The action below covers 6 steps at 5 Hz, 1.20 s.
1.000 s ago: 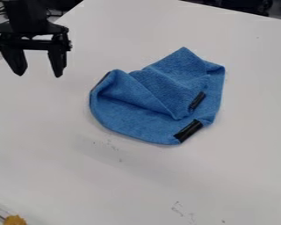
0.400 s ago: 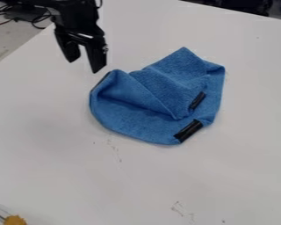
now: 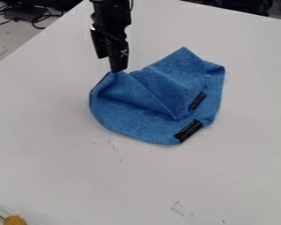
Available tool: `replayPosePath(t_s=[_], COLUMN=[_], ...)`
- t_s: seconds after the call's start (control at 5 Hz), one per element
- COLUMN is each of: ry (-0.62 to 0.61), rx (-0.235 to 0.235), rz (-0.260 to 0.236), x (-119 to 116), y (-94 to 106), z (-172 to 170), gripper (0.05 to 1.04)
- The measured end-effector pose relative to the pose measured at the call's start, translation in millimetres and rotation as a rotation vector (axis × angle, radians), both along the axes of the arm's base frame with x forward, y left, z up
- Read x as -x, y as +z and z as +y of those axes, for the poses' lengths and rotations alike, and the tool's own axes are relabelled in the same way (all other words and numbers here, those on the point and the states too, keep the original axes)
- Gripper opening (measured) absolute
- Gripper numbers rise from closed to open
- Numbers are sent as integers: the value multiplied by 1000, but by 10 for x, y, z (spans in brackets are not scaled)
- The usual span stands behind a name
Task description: Unfold the cloth
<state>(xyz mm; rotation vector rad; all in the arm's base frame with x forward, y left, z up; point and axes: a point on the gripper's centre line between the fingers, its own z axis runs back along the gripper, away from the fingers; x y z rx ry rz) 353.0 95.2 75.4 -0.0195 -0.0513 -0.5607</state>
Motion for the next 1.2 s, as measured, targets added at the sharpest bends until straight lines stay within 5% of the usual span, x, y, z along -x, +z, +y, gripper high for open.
replayPosePath(t_s=[0.2, 0.8, 1.2], ry=[-61, -278, -279], rx=[-22, 11, 20], rz=[-57, -54, -16], x=[-149, -184, -144], y=[-97, -320, -407], z=[52, 152, 153], gripper=[999, 999, 999])
